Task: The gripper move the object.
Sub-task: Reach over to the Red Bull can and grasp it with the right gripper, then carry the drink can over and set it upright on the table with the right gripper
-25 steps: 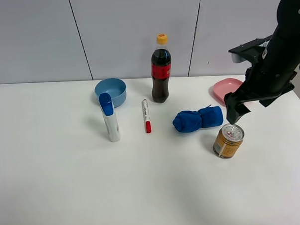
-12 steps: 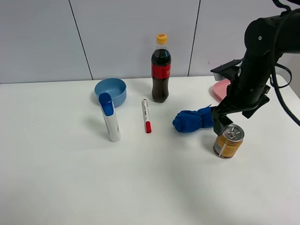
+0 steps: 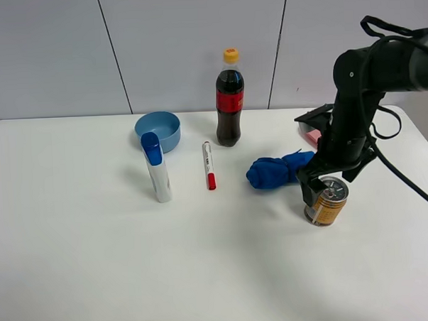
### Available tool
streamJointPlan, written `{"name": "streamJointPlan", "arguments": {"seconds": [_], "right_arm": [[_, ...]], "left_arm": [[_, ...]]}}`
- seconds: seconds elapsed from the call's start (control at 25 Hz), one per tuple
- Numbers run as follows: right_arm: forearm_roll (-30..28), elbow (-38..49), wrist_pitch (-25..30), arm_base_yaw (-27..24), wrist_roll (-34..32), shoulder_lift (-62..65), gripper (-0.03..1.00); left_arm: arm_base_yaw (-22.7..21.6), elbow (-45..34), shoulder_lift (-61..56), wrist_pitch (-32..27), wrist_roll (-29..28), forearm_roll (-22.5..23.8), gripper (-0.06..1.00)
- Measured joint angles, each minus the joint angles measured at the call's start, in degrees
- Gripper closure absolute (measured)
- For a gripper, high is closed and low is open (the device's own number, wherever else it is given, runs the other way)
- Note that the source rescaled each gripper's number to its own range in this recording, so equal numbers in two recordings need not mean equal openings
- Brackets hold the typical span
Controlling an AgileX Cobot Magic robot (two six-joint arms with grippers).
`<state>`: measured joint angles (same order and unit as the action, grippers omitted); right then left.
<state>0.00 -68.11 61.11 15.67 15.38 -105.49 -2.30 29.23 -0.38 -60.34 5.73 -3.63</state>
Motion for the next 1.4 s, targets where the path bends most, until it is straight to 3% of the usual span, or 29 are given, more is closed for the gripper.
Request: {"name": "streamJointPlan", "arguments": {"seconds": [0.16, 0.64, 0.72, 0.84, 0.92, 1.0, 1.4], "right_arm": [[-0.4, 1.7, -1.8, 0.0, 0.0, -1.6, -0.03], [-1.1, 1.9, -3.3, 0.0, 0.0, -3.2, 0.15], [-1.1, 1.9, -3.3, 0.0, 0.0, -3.2, 0.24], [-1.1, 1.9, -3.3, 0.0, 0.0, -3.6, 0.47], [-1.1, 1.9, -3.3, 0.0, 0.0, -4.2, 0.68], [-1.2, 1.9, -3.2, 0.0, 0.0, -5.0, 0.97], [-0.7, 1.9, -2.0, 0.1, -3.5, -5.1, 0.97]], "left_arm": [[0.0, 0.0, 0.0, 0.0, 0.0, 0.0, -0.06], [0.0, 0.0, 0.0, 0.0, 0.0, 0.0, -0.06], [0.0, 0.0, 0.0, 0.0, 0.0, 0.0, -0.06], [0.0, 0.0, 0.0, 0.0, 0.0, 0.0, -0.06], [0.0, 0.0, 0.0, 0.0, 0.0, 0.0, -0.06], [0.0, 0.0, 0.0, 0.0, 0.0, 0.0, -0.06], [0.0, 0.0, 0.0, 0.0, 0.0, 0.0, -0.06]]}}
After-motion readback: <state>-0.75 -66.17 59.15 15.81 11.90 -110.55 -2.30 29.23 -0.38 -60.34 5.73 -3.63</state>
